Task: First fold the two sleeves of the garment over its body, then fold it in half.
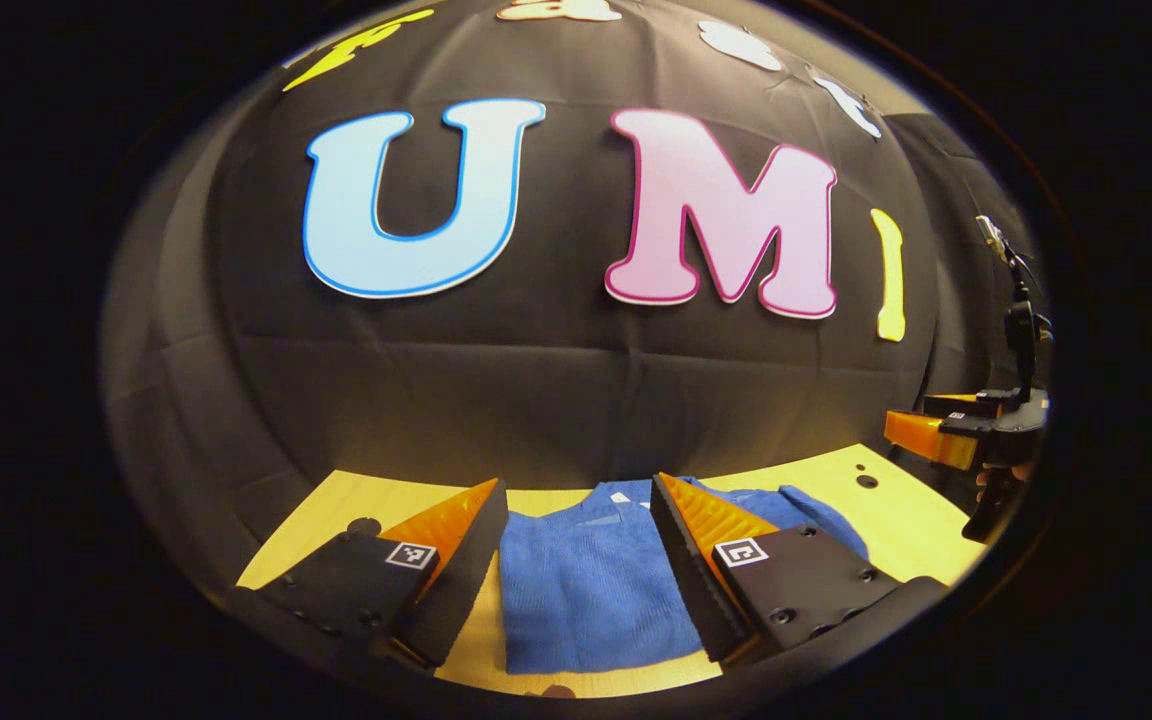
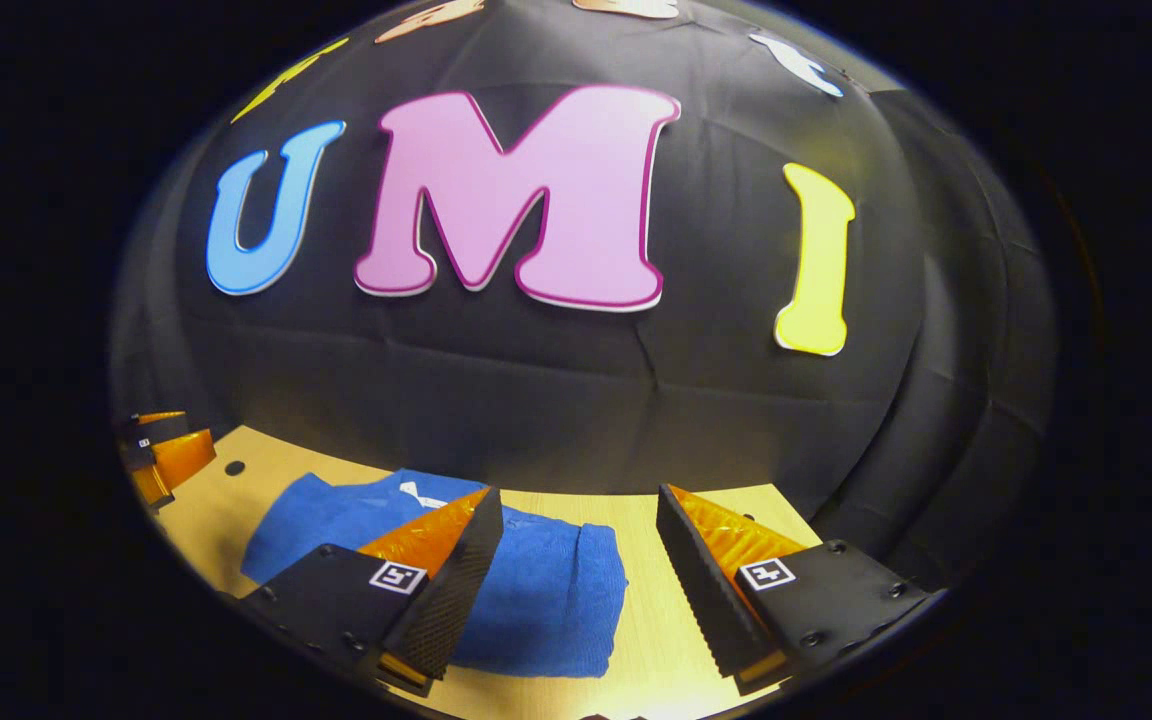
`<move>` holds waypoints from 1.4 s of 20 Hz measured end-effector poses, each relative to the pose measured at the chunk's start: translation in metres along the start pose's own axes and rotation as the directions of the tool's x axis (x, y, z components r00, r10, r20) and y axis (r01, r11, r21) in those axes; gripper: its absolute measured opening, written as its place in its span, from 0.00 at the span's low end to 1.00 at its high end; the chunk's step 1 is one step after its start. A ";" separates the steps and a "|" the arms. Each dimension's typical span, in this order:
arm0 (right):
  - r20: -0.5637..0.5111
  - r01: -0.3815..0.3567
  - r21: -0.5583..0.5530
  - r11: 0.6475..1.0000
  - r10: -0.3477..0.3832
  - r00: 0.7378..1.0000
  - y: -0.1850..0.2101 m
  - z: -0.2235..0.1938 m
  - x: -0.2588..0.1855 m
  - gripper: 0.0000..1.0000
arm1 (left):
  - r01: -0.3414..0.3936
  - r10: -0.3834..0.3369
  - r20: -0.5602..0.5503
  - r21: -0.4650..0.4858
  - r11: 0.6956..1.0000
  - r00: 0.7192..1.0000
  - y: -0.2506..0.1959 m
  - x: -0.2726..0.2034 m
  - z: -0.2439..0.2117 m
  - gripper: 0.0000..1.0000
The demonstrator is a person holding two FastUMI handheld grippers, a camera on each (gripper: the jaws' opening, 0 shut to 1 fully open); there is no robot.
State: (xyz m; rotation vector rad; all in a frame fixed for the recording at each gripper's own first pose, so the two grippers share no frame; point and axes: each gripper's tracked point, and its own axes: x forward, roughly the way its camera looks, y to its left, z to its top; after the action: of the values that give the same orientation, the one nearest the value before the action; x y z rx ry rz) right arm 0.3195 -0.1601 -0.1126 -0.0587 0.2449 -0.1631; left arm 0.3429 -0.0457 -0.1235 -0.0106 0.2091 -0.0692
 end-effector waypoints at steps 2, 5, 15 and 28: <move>0.020 0.008 -0.001 1.000 -0.008 1.000 -0.002 0.007 -0.034 0.93 | -0.006 0.008 0.035 -0.048 0.999 0.999 0.002 -0.034 0.009 0.84; 0.046 0.007 0.019 1.000 -0.008 0.999 -0.005 0.019 -0.084 0.98 | -0.008 0.020 0.132 -0.093 0.996 0.991 0.007 -0.095 0.033 0.82; 0.180 -0.066 0.073 0.995 0.052 0.982 -0.003 0.065 -0.245 0.96 | -0.003 -0.001 0.207 0.020 1.000 0.978 -0.030 -0.256 0.048 0.81; 0.177 -0.196 0.093 0.976 0.178 0.968 0.014 -0.004 -0.382 0.96 | -0.062 0.069 0.151 -0.047 0.997 0.986 -0.080 -0.376 -0.010 0.82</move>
State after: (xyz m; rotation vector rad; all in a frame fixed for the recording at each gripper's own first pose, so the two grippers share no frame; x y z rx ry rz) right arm -0.0453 -0.0825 -0.0276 0.0603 0.0722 0.0170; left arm -0.0314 -0.0998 -0.0544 -0.0513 0.0579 0.0016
